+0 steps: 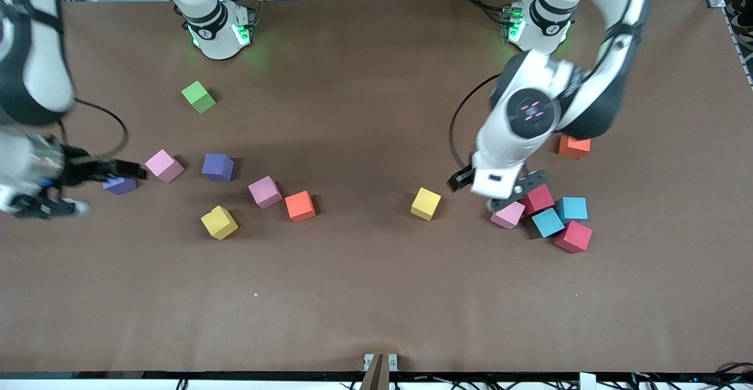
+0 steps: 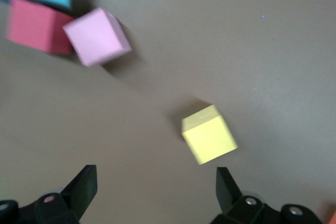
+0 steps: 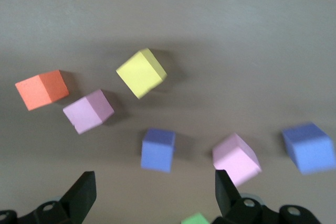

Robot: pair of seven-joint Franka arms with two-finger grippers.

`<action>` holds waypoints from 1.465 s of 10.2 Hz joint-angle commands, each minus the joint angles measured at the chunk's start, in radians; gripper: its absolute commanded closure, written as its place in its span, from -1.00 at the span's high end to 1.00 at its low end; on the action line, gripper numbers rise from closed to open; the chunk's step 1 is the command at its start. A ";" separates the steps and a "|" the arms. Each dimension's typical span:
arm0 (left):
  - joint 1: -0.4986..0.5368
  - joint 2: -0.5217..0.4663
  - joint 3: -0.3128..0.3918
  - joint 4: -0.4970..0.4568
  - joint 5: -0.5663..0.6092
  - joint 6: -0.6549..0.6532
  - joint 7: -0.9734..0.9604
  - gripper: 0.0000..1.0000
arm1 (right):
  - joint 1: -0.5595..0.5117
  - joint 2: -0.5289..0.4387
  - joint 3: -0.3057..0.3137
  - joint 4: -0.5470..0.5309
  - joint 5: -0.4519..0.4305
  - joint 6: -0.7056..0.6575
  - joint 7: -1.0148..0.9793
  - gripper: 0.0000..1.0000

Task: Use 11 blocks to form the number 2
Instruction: 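Grasp the yellow cube with the left gripper while the right gripper grasps the pink cube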

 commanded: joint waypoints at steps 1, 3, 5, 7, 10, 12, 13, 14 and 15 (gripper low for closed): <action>-0.041 0.086 0.018 0.032 -0.033 0.107 -0.201 1.00 | 0.077 0.099 -0.001 0.029 0.003 0.075 -0.008 1.00; -0.074 0.146 0.020 0.032 -0.026 0.187 -0.317 1.00 | 0.125 0.160 -0.001 0.026 0.009 0.102 0.027 1.00; -0.086 0.198 0.020 0.032 -0.025 0.228 -0.357 1.00 | 0.161 0.194 0.001 0.025 0.012 0.104 0.116 1.00; -0.086 0.227 0.023 0.032 -0.025 0.251 -0.359 1.00 | 0.240 0.228 -0.001 0.021 0.004 0.141 0.121 1.00; -0.086 0.250 0.035 0.032 -0.025 0.270 -0.359 1.00 | 0.336 0.224 -0.001 -0.012 -0.071 0.197 0.110 1.00; -0.086 0.264 0.035 0.032 -0.025 0.288 -0.359 1.00 | 0.349 0.205 0.001 -0.090 -0.083 0.274 0.083 1.00; -0.086 0.269 0.035 0.032 -0.025 0.291 -0.356 1.00 | 0.347 0.181 0.001 -0.151 -0.083 0.331 0.055 1.00; -0.086 0.272 0.035 0.030 -0.025 0.291 -0.356 1.00 | 0.349 0.159 0.001 -0.210 -0.083 0.384 0.053 1.00; -0.086 0.278 0.035 0.030 -0.023 0.291 -0.356 1.00 | 0.350 0.152 0.001 -0.237 -0.083 0.405 0.052 1.00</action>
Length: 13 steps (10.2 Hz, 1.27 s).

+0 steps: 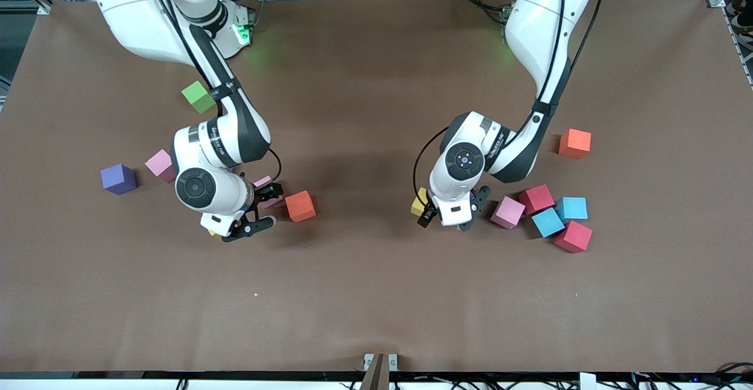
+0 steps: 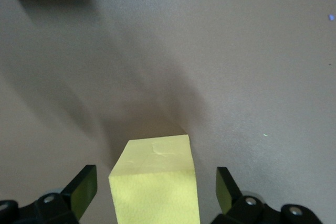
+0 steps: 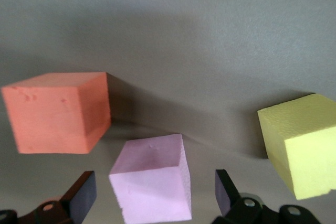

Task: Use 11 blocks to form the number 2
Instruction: 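Grasp the yellow cube with the left gripper while the right gripper grasps the pink cube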

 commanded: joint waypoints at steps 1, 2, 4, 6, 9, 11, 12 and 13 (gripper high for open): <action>-0.014 0.021 0.011 0.018 -0.012 0.008 0.002 1.00 | -0.005 -0.069 0.005 -0.101 -0.013 0.039 -0.013 1.00; -0.014 0.021 0.011 0.017 -0.011 0.008 0.014 1.00 | -0.005 -0.075 0.005 -0.123 -0.013 0.053 -0.013 1.00; -0.015 0.025 0.007 0.017 -0.014 0.008 0.017 1.00 | -0.005 -0.078 0.006 -0.169 -0.008 0.099 -0.013 1.00; -0.024 0.038 0.002 0.018 -0.020 0.009 0.017 1.00 | -0.005 -0.078 0.006 -0.198 -0.001 0.136 -0.012 1.00; -0.026 0.049 0.001 0.023 -0.023 0.009 0.110 0.65 | -0.001 -0.077 0.008 -0.204 0.036 0.141 -0.010 1.00; -0.024 0.041 -0.057 0.020 -0.011 0.006 0.228 -0.29 | -0.004 -0.086 0.008 -0.201 0.036 0.134 -0.012 1.00; -0.023 0.041 -0.085 0.018 -0.008 0.000 0.276 -0.44 | -0.009 -0.094 0.008 -0.199 0.036 0.131 -0.015 1.00; -0.024 0.032 -0.141 0.009 0.021 -0.018 0.369 -0.51 | -0.013 -0.103 0.008 -0.198 0.038 0.125 -0.028 1.00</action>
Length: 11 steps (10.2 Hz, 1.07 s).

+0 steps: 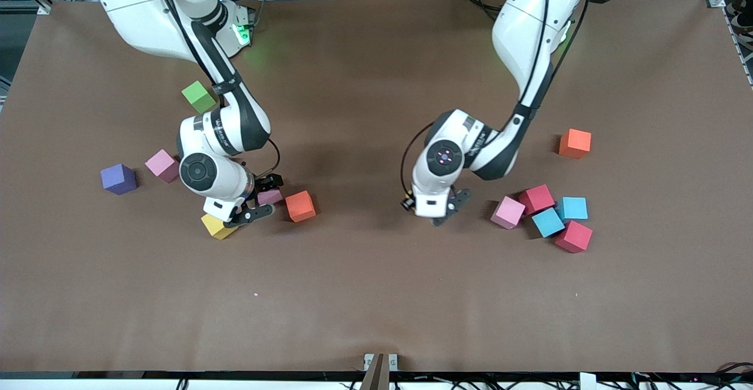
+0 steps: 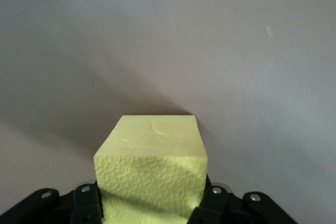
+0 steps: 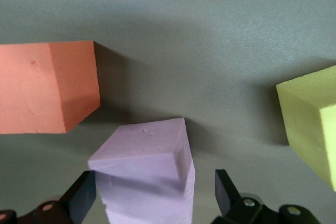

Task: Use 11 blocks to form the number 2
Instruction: 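Carry the yellow cube to the table middle and set it down with the left gripper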

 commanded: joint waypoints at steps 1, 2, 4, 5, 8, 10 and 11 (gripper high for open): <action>-0.002 -0.008 -0.114 0.000 0.073 -0.058 0.147 -0.57 | -0.014 -0.044 0.005 -0.035 0.016 -0.002 -0.026 1.00; 0.018 -0.010 -0.202 0.002 0.087 -0.087 0.187 -0.59 | -0.013 -0.042 0.005 -0.036 0.022 -0.001 -0.026 1.00; 0.027 -0.013 -0.334 -0.009 0.099 -0.191 0.220 -0.59 | -0.005 -0.034 0.005 -0.041 0.031 0.009 -0.025 1.00; 0.029 -0.048 -0.399 -0.057 0.133 -0.242 0.202 -0.59 | -0.003 -0.033 0.005 -0.042 0.038 0.010 -0.022 1.00; 0.029 -0.126 -0.490 -0.242 0.153 -0.184 0.170 -0.59 | 0.001 -0.027 0.005 -0.067 0.052 0.047 -0.022 1.00; 0.035 -0.137 -0.524 -0.353 0.225 -0.045 0.084 -0.59 | 0.001 -0.019 0.005 -0.084 0.052 0.091 -0.022 1.00; 0.049 -0.136 -0.525 -0.377 0.237 -0.018 0.061 -0.57 | 0.001 -0.016 0.005 -0.084 0.052 0.101 -0.023 1.00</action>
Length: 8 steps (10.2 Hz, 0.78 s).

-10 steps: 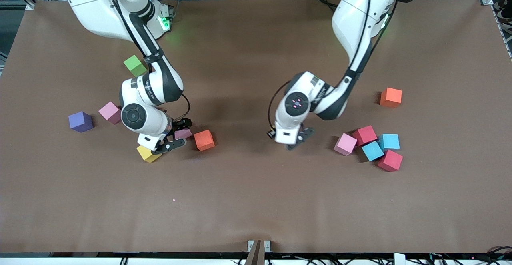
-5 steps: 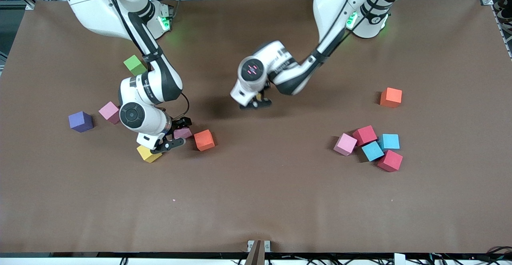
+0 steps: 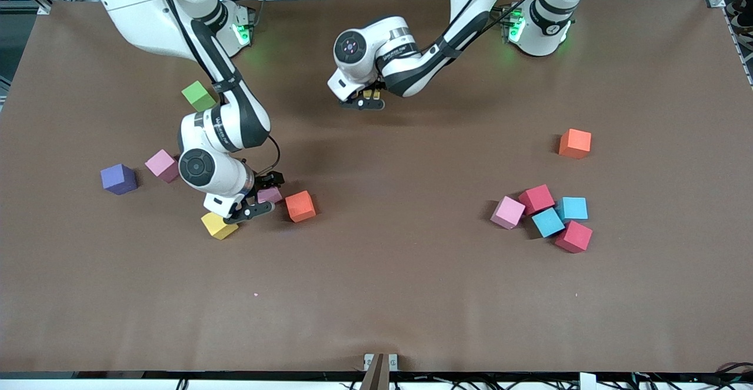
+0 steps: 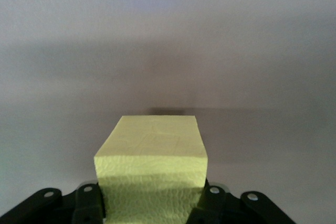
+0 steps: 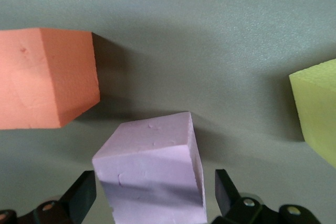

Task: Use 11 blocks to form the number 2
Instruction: 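Carry the yellow cube to the table middle and set it down with the left gripper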

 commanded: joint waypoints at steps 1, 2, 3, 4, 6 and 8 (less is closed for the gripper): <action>0.042 -0.032 -0.019 -0.094 0.038 0.081 -0.079 -0.56 | 0.007 -0.010 0.002 -0.020 0.017 0.040 -0.018 0.64; 0.045 -0.030 -0.019 -0.101 0.038 0.101 -0.110 -0.55 | 0.018 -0.013 0.002 -0.022 0.015 0.049 -0.020 0.32; 0.062 -0.030 -0.019 -0.101 0.038 0.103 -0.115 -0.54 | 0.018 -0.014 0.002 -0.025 0.015 0.048 -0.018 0.09; 0.064 -0.032 -0.019 -0.100 0.040 0.104 -0.115 -0.54 | 0.015 -0.014 0.002 -0.025 0.015 0.048 -0.018 -0.18; 0.064 -0.029 -0.018 -0.103 0.108 0.104 -0.115 -0.54 | 0.012 -0.019 0.002 -0.023 0.015 0.042 -0.018 -0.52; 0.070 -0.023 -0.018 -0.103 0.124 0.129 -0.115 -0.48 | 0.003 -0.039 -0.002 -0.017 0.015 0.022 -0.021 -0.59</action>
